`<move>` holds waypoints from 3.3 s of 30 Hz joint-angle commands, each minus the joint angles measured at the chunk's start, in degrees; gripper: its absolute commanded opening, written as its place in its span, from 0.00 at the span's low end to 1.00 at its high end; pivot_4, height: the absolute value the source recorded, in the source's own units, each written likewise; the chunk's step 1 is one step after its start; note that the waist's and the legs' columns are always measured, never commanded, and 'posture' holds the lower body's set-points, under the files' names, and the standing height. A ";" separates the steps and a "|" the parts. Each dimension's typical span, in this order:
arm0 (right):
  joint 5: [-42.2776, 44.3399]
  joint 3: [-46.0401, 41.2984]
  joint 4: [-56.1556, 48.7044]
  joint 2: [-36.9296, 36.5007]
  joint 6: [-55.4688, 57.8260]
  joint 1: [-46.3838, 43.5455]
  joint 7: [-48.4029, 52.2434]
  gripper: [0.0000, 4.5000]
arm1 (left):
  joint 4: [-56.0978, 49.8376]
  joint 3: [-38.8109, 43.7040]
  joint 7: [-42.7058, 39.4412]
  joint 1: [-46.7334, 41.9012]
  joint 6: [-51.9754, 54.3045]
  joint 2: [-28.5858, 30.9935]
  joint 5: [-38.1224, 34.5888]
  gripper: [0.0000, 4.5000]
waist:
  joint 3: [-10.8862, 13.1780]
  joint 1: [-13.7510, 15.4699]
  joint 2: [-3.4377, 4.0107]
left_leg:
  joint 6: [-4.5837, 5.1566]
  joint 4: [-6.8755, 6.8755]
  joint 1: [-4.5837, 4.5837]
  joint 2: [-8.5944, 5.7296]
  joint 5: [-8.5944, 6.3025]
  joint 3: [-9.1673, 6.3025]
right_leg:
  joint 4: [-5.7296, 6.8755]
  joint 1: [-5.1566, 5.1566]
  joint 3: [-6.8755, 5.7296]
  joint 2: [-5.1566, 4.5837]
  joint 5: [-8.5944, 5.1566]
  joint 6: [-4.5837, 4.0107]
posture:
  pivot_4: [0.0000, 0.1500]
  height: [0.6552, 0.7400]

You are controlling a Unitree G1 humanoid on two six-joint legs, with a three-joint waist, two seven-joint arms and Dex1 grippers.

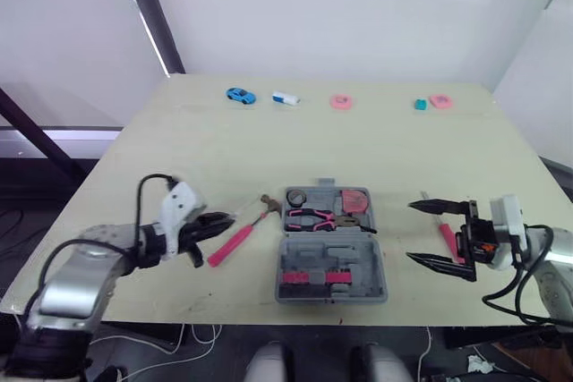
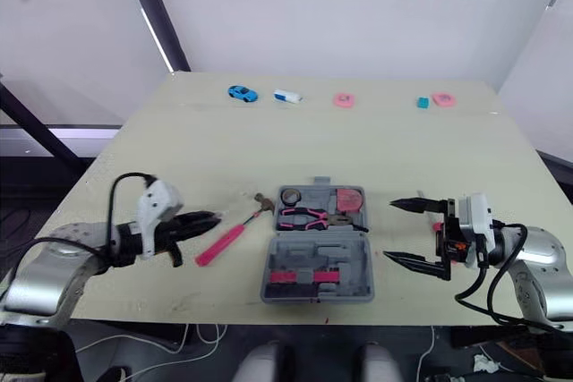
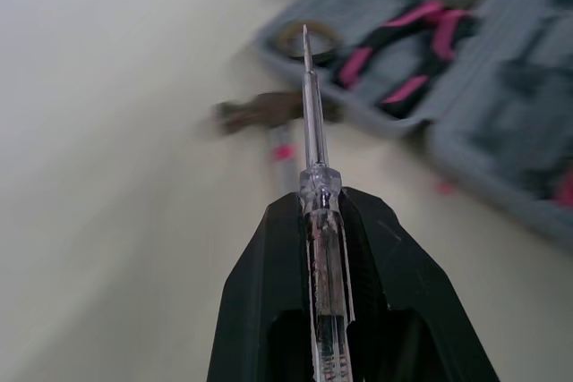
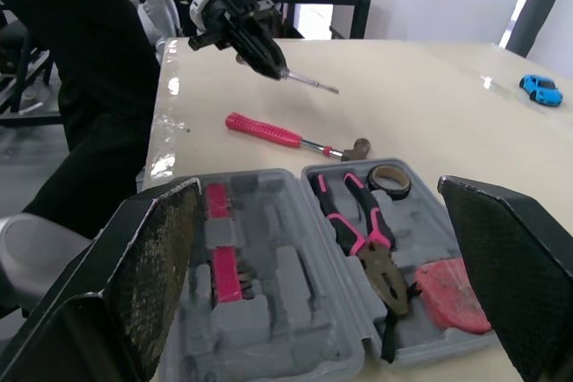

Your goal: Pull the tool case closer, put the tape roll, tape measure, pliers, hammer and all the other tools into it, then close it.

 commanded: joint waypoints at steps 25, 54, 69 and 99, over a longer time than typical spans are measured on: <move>-1.02 -4.25 -3.98 -1.28 -2.09 4.43 -4.23 1.00 | 14.83 -29.97 -19.93 -30.65 -3.32 -10.62 16.80 0.02 | 0.01 -0.02 0.00 | 0.01 0.11 -0.05 -0.07 0.01 -0.06 | 0.02 0.03 0.09 0.10 0.12 0.27 | 1.00 0.99; -1.48 -3.77 -5.16 -0.75 -2.77 5.31 -6.39 1.00 | 20.53 -36.94 -21.02 -37.52 1.57 -17.09 26.86 0.02 | 0.01 0.00 0.00 | 0.03 0.50 -0.22 -0.07 0.00 -0.25 | 0.12 0.05 0.23 0.31 0.12 0.28 | 1.00 0.99; -2.01 -3.78 -4.72 -0.50 -3.14 5.33 -6.38 1.00 | 22.94 -37.31 -20.20 -37.46 0.18 -19.26 28.02 0.02 | 0.01 0.07 0.03 | 0.04 1.07 -0.88 -0.09 0.01 -1.02 | 0.23 0.01 0.68 1.11 0.12 0.26 | 1.00 0.99; -2.98 -3.18 -3.94 0.12 -4.45 5.91 -6.47 1.00 | 24.77 -35.88 -18.97 -38.09 -3.43 -21.83 28.46 1.00 | 0.00 0.02 0.05 | 0.04 1.12 -0.88 -0.09 0.02 -1.11 | 0.31 0.03 0.70 1.18 0.12 0.26 | 1.00 0.99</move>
